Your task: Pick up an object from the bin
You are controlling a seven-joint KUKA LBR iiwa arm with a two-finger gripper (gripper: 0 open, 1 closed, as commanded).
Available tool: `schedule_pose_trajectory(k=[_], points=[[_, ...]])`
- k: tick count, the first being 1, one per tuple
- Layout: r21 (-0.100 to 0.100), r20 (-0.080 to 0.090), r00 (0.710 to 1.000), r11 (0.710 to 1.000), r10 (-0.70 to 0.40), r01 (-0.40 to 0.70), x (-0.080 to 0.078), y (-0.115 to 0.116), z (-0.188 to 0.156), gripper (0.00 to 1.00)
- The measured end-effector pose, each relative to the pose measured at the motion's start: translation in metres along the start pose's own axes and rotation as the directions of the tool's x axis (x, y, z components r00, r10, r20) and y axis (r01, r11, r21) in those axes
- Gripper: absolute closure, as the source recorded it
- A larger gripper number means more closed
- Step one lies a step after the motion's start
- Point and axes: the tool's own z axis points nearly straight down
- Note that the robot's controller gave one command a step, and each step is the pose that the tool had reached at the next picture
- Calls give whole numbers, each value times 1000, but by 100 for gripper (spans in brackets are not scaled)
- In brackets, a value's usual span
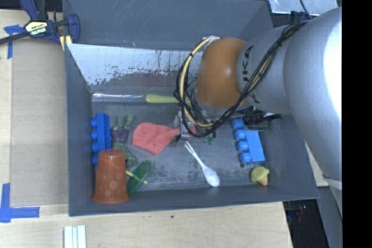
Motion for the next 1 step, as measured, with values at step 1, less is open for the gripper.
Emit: schedule_pose_trajectory(k=[1], points=[[2, -4, 999, 999, -53, 53, -6, -4, -48, 100]])
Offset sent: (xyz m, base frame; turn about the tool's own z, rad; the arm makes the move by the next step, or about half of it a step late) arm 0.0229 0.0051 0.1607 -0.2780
